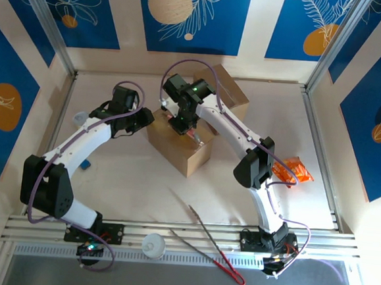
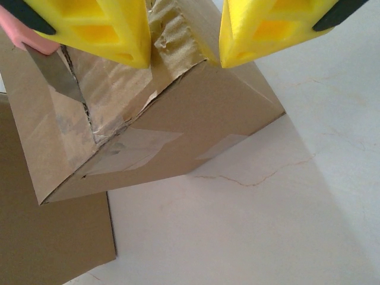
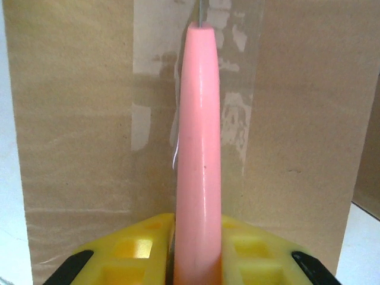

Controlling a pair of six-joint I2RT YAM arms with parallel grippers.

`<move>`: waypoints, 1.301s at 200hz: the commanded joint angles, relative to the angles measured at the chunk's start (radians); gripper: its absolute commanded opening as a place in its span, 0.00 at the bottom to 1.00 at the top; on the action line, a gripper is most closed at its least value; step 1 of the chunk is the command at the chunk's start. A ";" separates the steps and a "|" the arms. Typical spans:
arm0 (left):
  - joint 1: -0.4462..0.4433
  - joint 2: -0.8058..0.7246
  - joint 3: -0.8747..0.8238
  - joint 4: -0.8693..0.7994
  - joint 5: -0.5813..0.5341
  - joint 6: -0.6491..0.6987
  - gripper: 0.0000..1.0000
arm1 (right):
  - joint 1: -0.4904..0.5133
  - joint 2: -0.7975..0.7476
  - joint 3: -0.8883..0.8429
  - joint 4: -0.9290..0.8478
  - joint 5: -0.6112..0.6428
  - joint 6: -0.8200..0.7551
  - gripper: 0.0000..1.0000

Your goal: Unpack the express box

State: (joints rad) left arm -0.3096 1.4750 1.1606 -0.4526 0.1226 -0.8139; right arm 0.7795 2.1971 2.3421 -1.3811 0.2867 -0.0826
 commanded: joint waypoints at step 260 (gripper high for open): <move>0.024 0.033 -0.058 -0.052 -0.014 0.002 0.35 | 0.058 -0.425 -0.548 -0.192 0.039 0.244 0.00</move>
State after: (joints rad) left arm -0.3092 1.4757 1.1461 -0.4225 0.1421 -0.8139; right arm 0.8322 1.8267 1.8656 -1.4769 0.3511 0.1093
